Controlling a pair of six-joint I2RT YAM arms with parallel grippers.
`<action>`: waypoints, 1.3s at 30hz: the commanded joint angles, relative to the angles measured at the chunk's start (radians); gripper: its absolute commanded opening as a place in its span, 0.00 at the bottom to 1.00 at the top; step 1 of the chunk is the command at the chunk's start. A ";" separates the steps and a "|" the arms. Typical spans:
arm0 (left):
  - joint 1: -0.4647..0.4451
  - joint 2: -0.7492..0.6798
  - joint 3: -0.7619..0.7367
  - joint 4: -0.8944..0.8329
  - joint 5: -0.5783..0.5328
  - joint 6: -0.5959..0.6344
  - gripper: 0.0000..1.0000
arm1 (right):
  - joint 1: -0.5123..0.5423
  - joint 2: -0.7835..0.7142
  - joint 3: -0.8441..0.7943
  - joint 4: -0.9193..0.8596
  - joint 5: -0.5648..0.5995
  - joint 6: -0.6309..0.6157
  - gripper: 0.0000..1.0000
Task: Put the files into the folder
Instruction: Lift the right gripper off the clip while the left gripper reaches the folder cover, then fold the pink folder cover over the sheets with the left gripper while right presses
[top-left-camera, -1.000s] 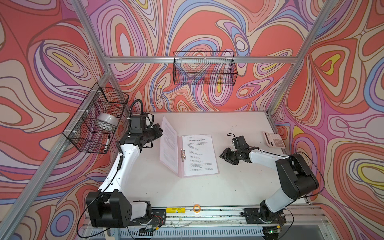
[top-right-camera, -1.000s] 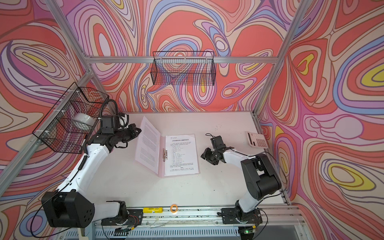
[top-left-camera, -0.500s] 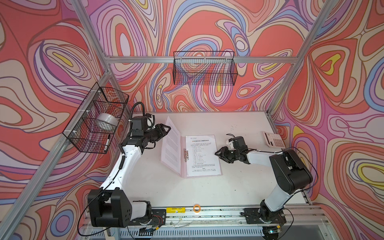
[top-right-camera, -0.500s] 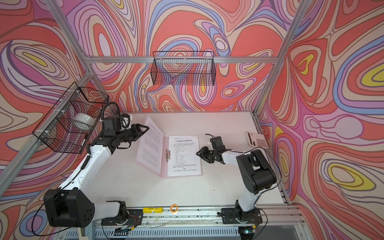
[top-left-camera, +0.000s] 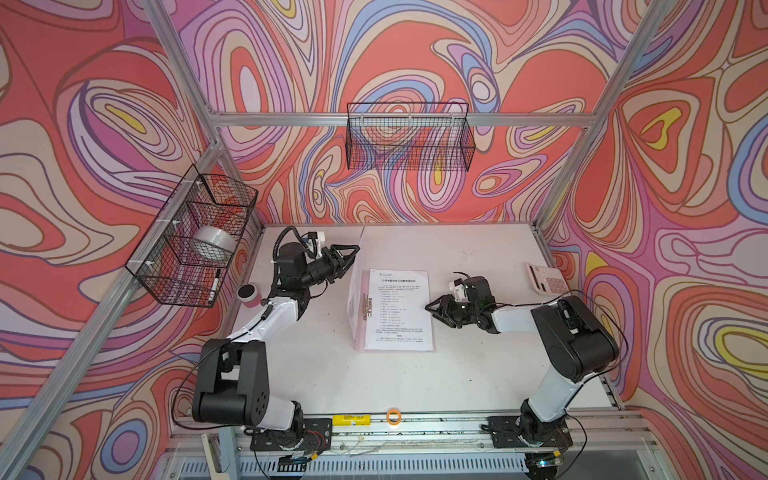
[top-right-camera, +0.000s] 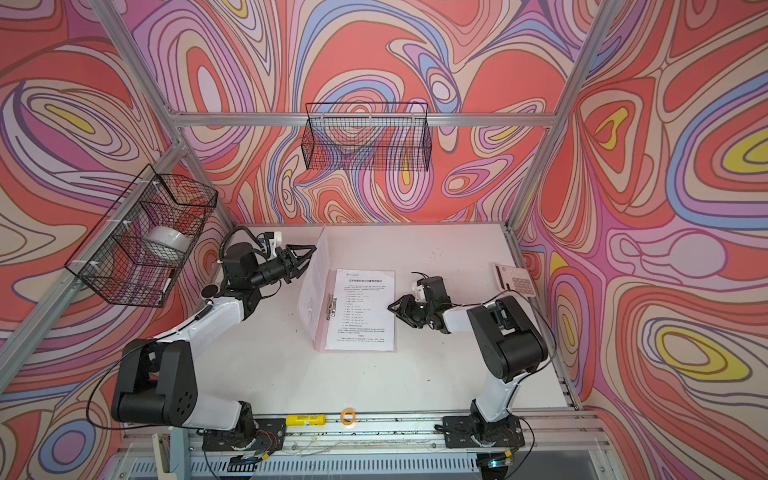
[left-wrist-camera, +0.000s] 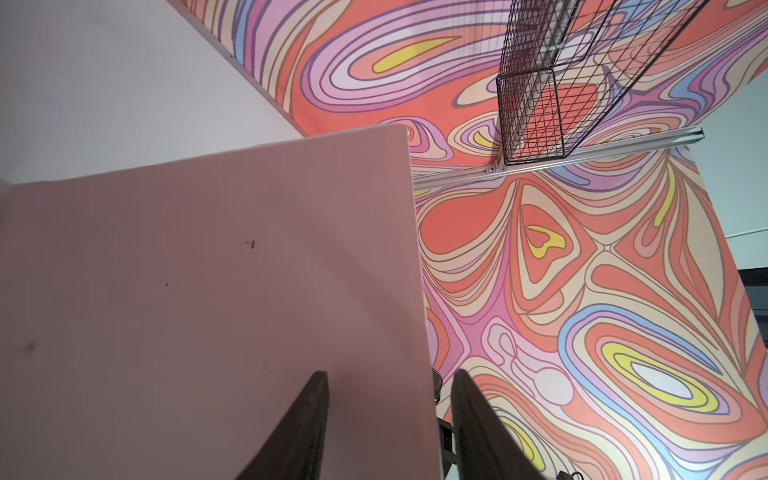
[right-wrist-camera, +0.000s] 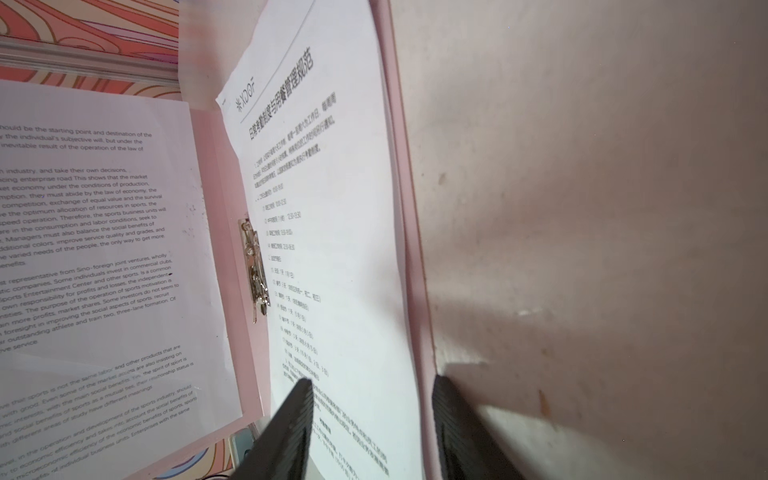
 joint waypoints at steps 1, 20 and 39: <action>-0.039 0.020 -0.022 0.238 0.006 -0.103 0.47 | 0.003 0.043 -0.034 -0.059 0.013 0.013 0.49; -0.340 0.065 0.059 -0.359 -0.416 0.391 0.41 | -0.003 -0.199 0.157 -0.417 0.340 -0.131 0.49; -0.458 0.376 0.126 -0.343 -0.529 0.409 0.32 | 0.121 -0.287 0.336 -0.474 0.262 -0.125 0.48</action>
